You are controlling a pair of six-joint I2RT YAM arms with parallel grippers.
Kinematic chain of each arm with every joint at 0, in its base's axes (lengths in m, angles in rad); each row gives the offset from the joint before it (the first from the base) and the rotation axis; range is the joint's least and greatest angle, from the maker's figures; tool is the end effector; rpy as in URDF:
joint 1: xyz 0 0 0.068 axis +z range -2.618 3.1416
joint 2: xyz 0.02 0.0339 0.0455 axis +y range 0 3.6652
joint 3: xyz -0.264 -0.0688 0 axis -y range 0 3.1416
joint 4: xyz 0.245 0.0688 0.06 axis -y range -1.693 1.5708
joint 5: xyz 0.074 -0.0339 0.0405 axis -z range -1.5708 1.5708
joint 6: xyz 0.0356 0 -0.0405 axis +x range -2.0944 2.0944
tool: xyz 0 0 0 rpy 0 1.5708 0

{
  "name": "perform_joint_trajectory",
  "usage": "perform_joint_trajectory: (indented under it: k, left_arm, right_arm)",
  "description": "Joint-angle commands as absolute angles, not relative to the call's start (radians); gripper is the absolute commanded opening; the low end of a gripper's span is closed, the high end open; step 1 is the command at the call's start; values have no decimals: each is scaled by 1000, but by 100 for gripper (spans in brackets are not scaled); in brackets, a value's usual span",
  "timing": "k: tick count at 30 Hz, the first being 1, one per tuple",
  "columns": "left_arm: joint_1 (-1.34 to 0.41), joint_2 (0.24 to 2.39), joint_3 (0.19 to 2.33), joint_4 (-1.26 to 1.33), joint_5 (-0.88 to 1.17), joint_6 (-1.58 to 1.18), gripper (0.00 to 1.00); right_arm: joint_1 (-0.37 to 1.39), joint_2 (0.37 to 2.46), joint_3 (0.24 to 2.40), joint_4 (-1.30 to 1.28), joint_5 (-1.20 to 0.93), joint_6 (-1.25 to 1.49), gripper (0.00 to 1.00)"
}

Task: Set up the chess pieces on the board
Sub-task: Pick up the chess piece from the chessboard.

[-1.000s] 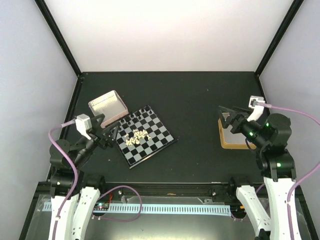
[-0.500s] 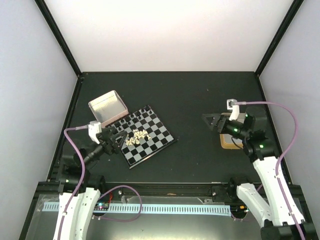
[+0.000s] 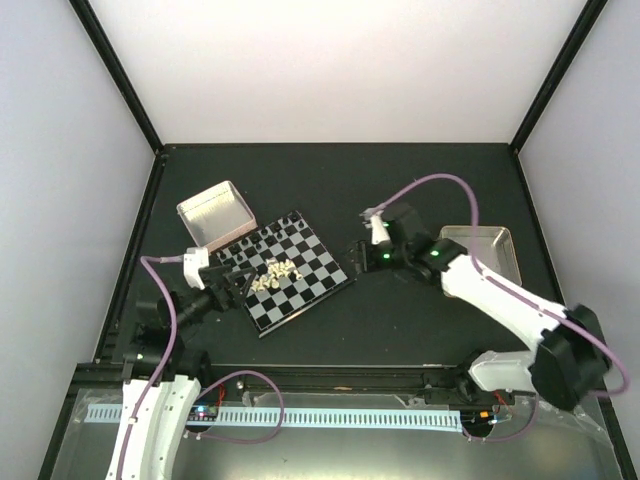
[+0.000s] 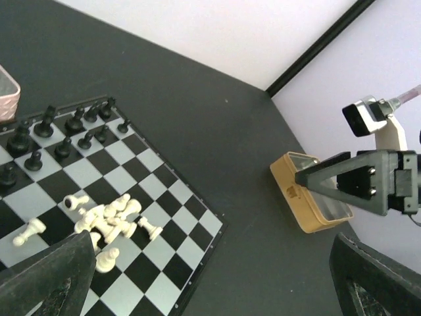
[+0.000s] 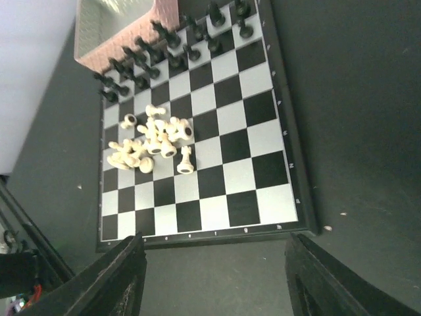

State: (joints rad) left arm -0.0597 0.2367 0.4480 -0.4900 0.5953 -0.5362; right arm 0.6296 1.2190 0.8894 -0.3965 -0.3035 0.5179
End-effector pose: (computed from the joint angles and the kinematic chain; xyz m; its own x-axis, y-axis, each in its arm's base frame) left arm 0.0885 -0.0253 0.2570 -0.5362 -0.3917 -0.7477 0.3648 0.6912 -0.6238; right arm 0.2047 0.1623 0.2671 -0.8339 -0.0230 -0.5515 -0.3795 0.7494 0.5426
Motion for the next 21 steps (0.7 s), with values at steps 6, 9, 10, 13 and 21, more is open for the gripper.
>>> perform_joint_trajectory:
  k: [6, 9, 10, 13, 21]
  left_arm:
    - [-52, 283, 418, -524, 553, -580, 99]
    - [-51, 292, 418, -523, 550, -582, 99]
    - [-52, 295, 419, -524, 548, -578, 99]
    - [-51, 300, 424, -535, 525, -573, 99]
    - [-51, 293, 458, -562, 440, -586, 99]
  right_arm:
    - [866, 1639, 1142, -457, -31, 378, 48]
    - [910, 1771, 1260, -521, 21, 346, 47]
    - [919, 1804, 1295, -536, 30, 341, 47]
    - [936, 1889, 1381, -567, 31, 332, 48]
    - [960, 2025, 1515, -666, 25, 330, 43]
